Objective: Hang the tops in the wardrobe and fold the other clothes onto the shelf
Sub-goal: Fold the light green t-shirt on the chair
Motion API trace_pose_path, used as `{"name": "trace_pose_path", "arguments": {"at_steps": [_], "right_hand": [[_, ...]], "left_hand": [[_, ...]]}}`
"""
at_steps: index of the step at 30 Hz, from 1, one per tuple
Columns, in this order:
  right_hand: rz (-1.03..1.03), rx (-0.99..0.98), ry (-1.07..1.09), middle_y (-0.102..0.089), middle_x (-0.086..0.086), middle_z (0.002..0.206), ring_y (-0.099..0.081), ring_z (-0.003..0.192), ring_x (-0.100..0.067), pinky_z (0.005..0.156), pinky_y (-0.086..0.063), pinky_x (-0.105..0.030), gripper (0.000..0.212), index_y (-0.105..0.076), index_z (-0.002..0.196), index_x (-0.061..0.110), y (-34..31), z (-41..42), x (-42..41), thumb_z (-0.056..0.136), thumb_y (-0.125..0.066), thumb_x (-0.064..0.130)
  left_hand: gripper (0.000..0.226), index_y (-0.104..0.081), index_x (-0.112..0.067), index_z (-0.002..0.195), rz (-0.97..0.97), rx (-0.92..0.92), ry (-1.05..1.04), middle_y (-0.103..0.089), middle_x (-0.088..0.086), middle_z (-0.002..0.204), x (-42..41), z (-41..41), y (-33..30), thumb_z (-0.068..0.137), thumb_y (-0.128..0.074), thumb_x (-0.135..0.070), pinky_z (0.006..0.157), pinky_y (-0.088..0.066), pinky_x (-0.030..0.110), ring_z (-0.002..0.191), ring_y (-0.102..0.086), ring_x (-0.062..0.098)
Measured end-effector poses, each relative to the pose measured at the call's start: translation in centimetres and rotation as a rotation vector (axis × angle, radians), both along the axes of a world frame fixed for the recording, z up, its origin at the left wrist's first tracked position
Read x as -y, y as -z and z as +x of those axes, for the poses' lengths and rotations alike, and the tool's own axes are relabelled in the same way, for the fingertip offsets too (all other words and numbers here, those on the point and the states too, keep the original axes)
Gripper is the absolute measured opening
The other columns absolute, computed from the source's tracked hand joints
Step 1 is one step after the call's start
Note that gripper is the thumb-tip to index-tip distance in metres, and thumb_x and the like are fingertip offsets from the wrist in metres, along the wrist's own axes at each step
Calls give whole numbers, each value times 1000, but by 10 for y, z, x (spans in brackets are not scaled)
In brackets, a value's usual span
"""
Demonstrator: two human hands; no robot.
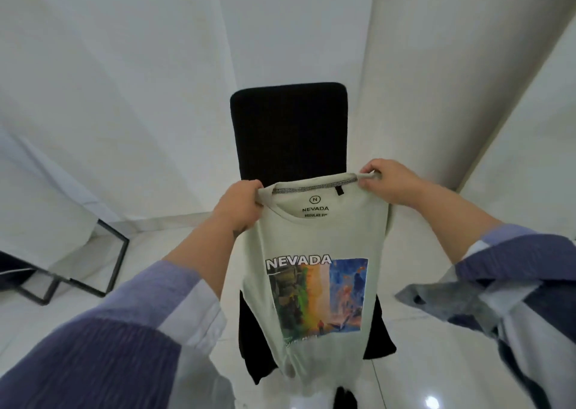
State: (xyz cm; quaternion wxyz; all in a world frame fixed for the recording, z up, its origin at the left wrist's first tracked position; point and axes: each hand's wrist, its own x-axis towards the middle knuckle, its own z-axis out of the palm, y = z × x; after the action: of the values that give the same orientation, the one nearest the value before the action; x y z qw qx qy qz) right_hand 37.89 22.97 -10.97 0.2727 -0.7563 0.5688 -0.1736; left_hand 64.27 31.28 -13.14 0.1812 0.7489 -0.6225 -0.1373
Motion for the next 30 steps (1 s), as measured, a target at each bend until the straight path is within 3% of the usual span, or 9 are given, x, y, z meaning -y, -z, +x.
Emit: {"name": "trace_pose_path", "arguments": {"at_steps": [3,7,12,15,18,22,25,27,30], "right_hand": [[33,-13,2,-61,-7,107,-51,92,-17,66,-39,-22,24,-64,111,11,-43,-12,-31,90,-53,6],[-8,-109,-28,-63,-11,117,-51,100,-18,81,-37,-23,44,-65,115,11,-95,-29,-60,85,-38,-6],[-244,-112,48,-69,-11,109,-59,94,-21,64,-41,-21,25,-72,105,10,-150,-48,-84,89,-54,6],[-342,-159,153,-70,-8,106,-62,99,-26,79,-48,-28,19,-74,97,18,-170,-54,-97,86,-60,22],[-367,-167,304,-69,-4,104,-64,97,-26,76,-48,-28,21,-73,96,21,-183,-57,-107,79,-67,32],[-300,-41,468,-70,-6,104,-65,94,-26,74,-47,-28,25,-72,100,16,-196,-55,-117,79,-60,19],[-173,136,506,-69,-9,67,-63,56,-20,57,-46,-20,12,-70,81,6,-209,-50,-126,79,-60,1],[-25,365,539,-57,-10,37,-53,29,-19,35,-40,-14,26,-61,66,0,-221,-46,-130,89,-51,3],[83,605,552,-49,-9,27,-60,41,-24,38,-41,-21,35,-54,60,-1,-231,-45,-129,94,-47,6]], "left_hand": [[16,-67,-15,84,-59,31,-47,-58,3,86,-25,-6,-36,87,-54,-7,67,-39,30,88,-59,26],[33,-72,-22,95,-154,99,-171,-60,1,98,-52,-19,-86,85,-46,-3,65,-40,30,88,-58,24],[35,-72,-20,98,-284,203,-328,-66,8,102,-72,-30,-144,82,-45,-5,65,-41,29,90,-61,31],[29,-72,-11,92,-344,114,-402,-67,15,96,-84,-41,-167,79,-47,-7,67,-45,31,89,-62,37],[25,-69,-1,79,-375,-58,-394,-68,21,85,-92,-50,-187,68,-47,-7,64,-50,34,84,-64,38],[19,-67,0,72,-399,-198,-344,-70,16,76,-105,-66,-211,68,-50,-6,51,-39,28,71,-61,30],[33,-73,-6,80,-495,-406,-335,-72,15,83,-115,-77,-224,69,-43,-13,73,-56,35,80,-68,34],[39,-75,-9,90,-547,-493,-341,-72,15,96,-121,-81,-231,69,-42,-15,83,-56,36,88,-67,36],[29,-72,-11,106,-577,-528,-348,-68,9,115,-128,-90,-240,86,-51,-7,87,-43,19,108,-61,29]]}}
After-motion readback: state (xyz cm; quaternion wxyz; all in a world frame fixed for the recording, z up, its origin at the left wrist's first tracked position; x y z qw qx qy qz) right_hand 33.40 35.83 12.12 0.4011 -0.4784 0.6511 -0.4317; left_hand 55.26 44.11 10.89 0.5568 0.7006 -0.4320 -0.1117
